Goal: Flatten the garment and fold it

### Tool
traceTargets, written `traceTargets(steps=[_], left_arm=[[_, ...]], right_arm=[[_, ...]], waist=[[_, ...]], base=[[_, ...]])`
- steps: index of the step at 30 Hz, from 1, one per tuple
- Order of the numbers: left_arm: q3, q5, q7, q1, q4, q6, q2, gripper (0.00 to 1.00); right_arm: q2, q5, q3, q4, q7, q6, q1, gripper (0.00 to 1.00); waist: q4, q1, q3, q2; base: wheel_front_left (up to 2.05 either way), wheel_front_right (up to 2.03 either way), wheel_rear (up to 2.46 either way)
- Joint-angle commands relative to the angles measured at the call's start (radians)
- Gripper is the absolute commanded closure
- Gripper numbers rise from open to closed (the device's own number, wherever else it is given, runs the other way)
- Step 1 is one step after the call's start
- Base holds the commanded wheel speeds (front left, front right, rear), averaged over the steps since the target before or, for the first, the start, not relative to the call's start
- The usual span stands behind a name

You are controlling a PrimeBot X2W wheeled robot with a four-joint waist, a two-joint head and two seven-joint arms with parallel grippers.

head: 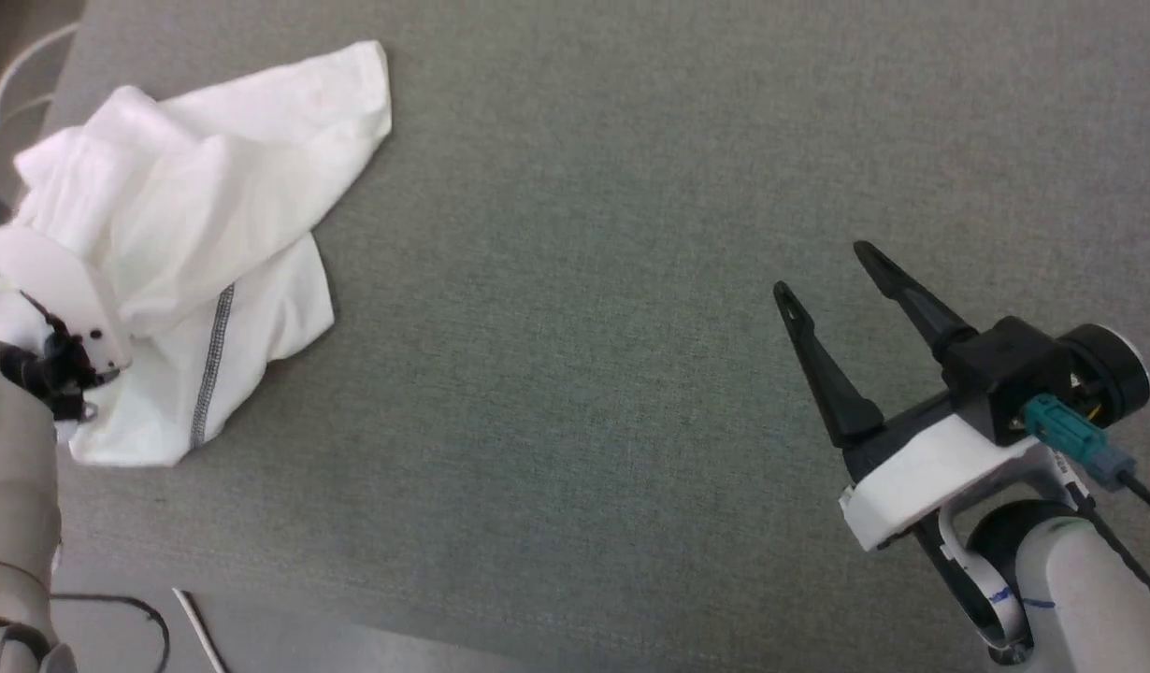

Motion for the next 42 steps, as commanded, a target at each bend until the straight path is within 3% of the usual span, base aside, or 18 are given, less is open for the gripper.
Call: traceTargets(steps=[1, 12, 18, 29, 38, 42], left_arm=[[-0.022, 0.03, -0.075, -0.001, -0.037, 0.012, 0.009, 1.0], [-0.113, 0.128, -0.507, -0.067, -0.17, 0.0, 0.07, 1.0], [-0.15, 0.138, -0.628, -0.098, -0.194, -0.027, 0.056, 1.0], [-0.198, 0.065, -0.652, -0.109, -0.266, -0.062, -0.076, 1.0], [-0.242, -0.021, -0.543, -0.073, -0.442, -0.066, -0.227, 1.0], [-0.251, -0.053, -0.463, -0.027, -0.563, -0.037, -0.293, 1.0]], right_arm=[[-0.002, 0.001, 0.001, 0.012, -0.016, -0.002, 0.012, 0.0], [0.057, 0.01, -0.052, 0.088, -0.072, -0.002, 0.074, 0.0], [0.082, -0.003, -0.077, 0.112, -0.091, -0.002, 0.094, 0.0], [0.104, -0.065, -0.108, 0.134, -0.109, -0.002, 0.115, 0.0], [0.112, -0.117, -0.126, 0.128, -0.118, -0.002, 0.132, 0.0], [0.116, -0.135, -0.135, 0.12, -0.122, -0.002, 0.14, 0.0]], waist=[[0.012, -0.0001, -0.068, 0.0], [0.01, -0.0001, -0.244, 0.0], [-0.034, -0.0001, -0.297, 0.0], [-0.209, -0.0001, -0.353, 0.0], [-0.347, -0.0001, -0.362, 0.0], [-0.392, -0.0001, -0.344, 0.0]], base=[[0.0, 0.0, 0.0], [0.0, 0.0, 0.0], [0.0, 0.0, 0.0], [0.0, 0.0, 0.0], [0.0, 0.0, 0.0], [0.0, 0.0, 0.0]])
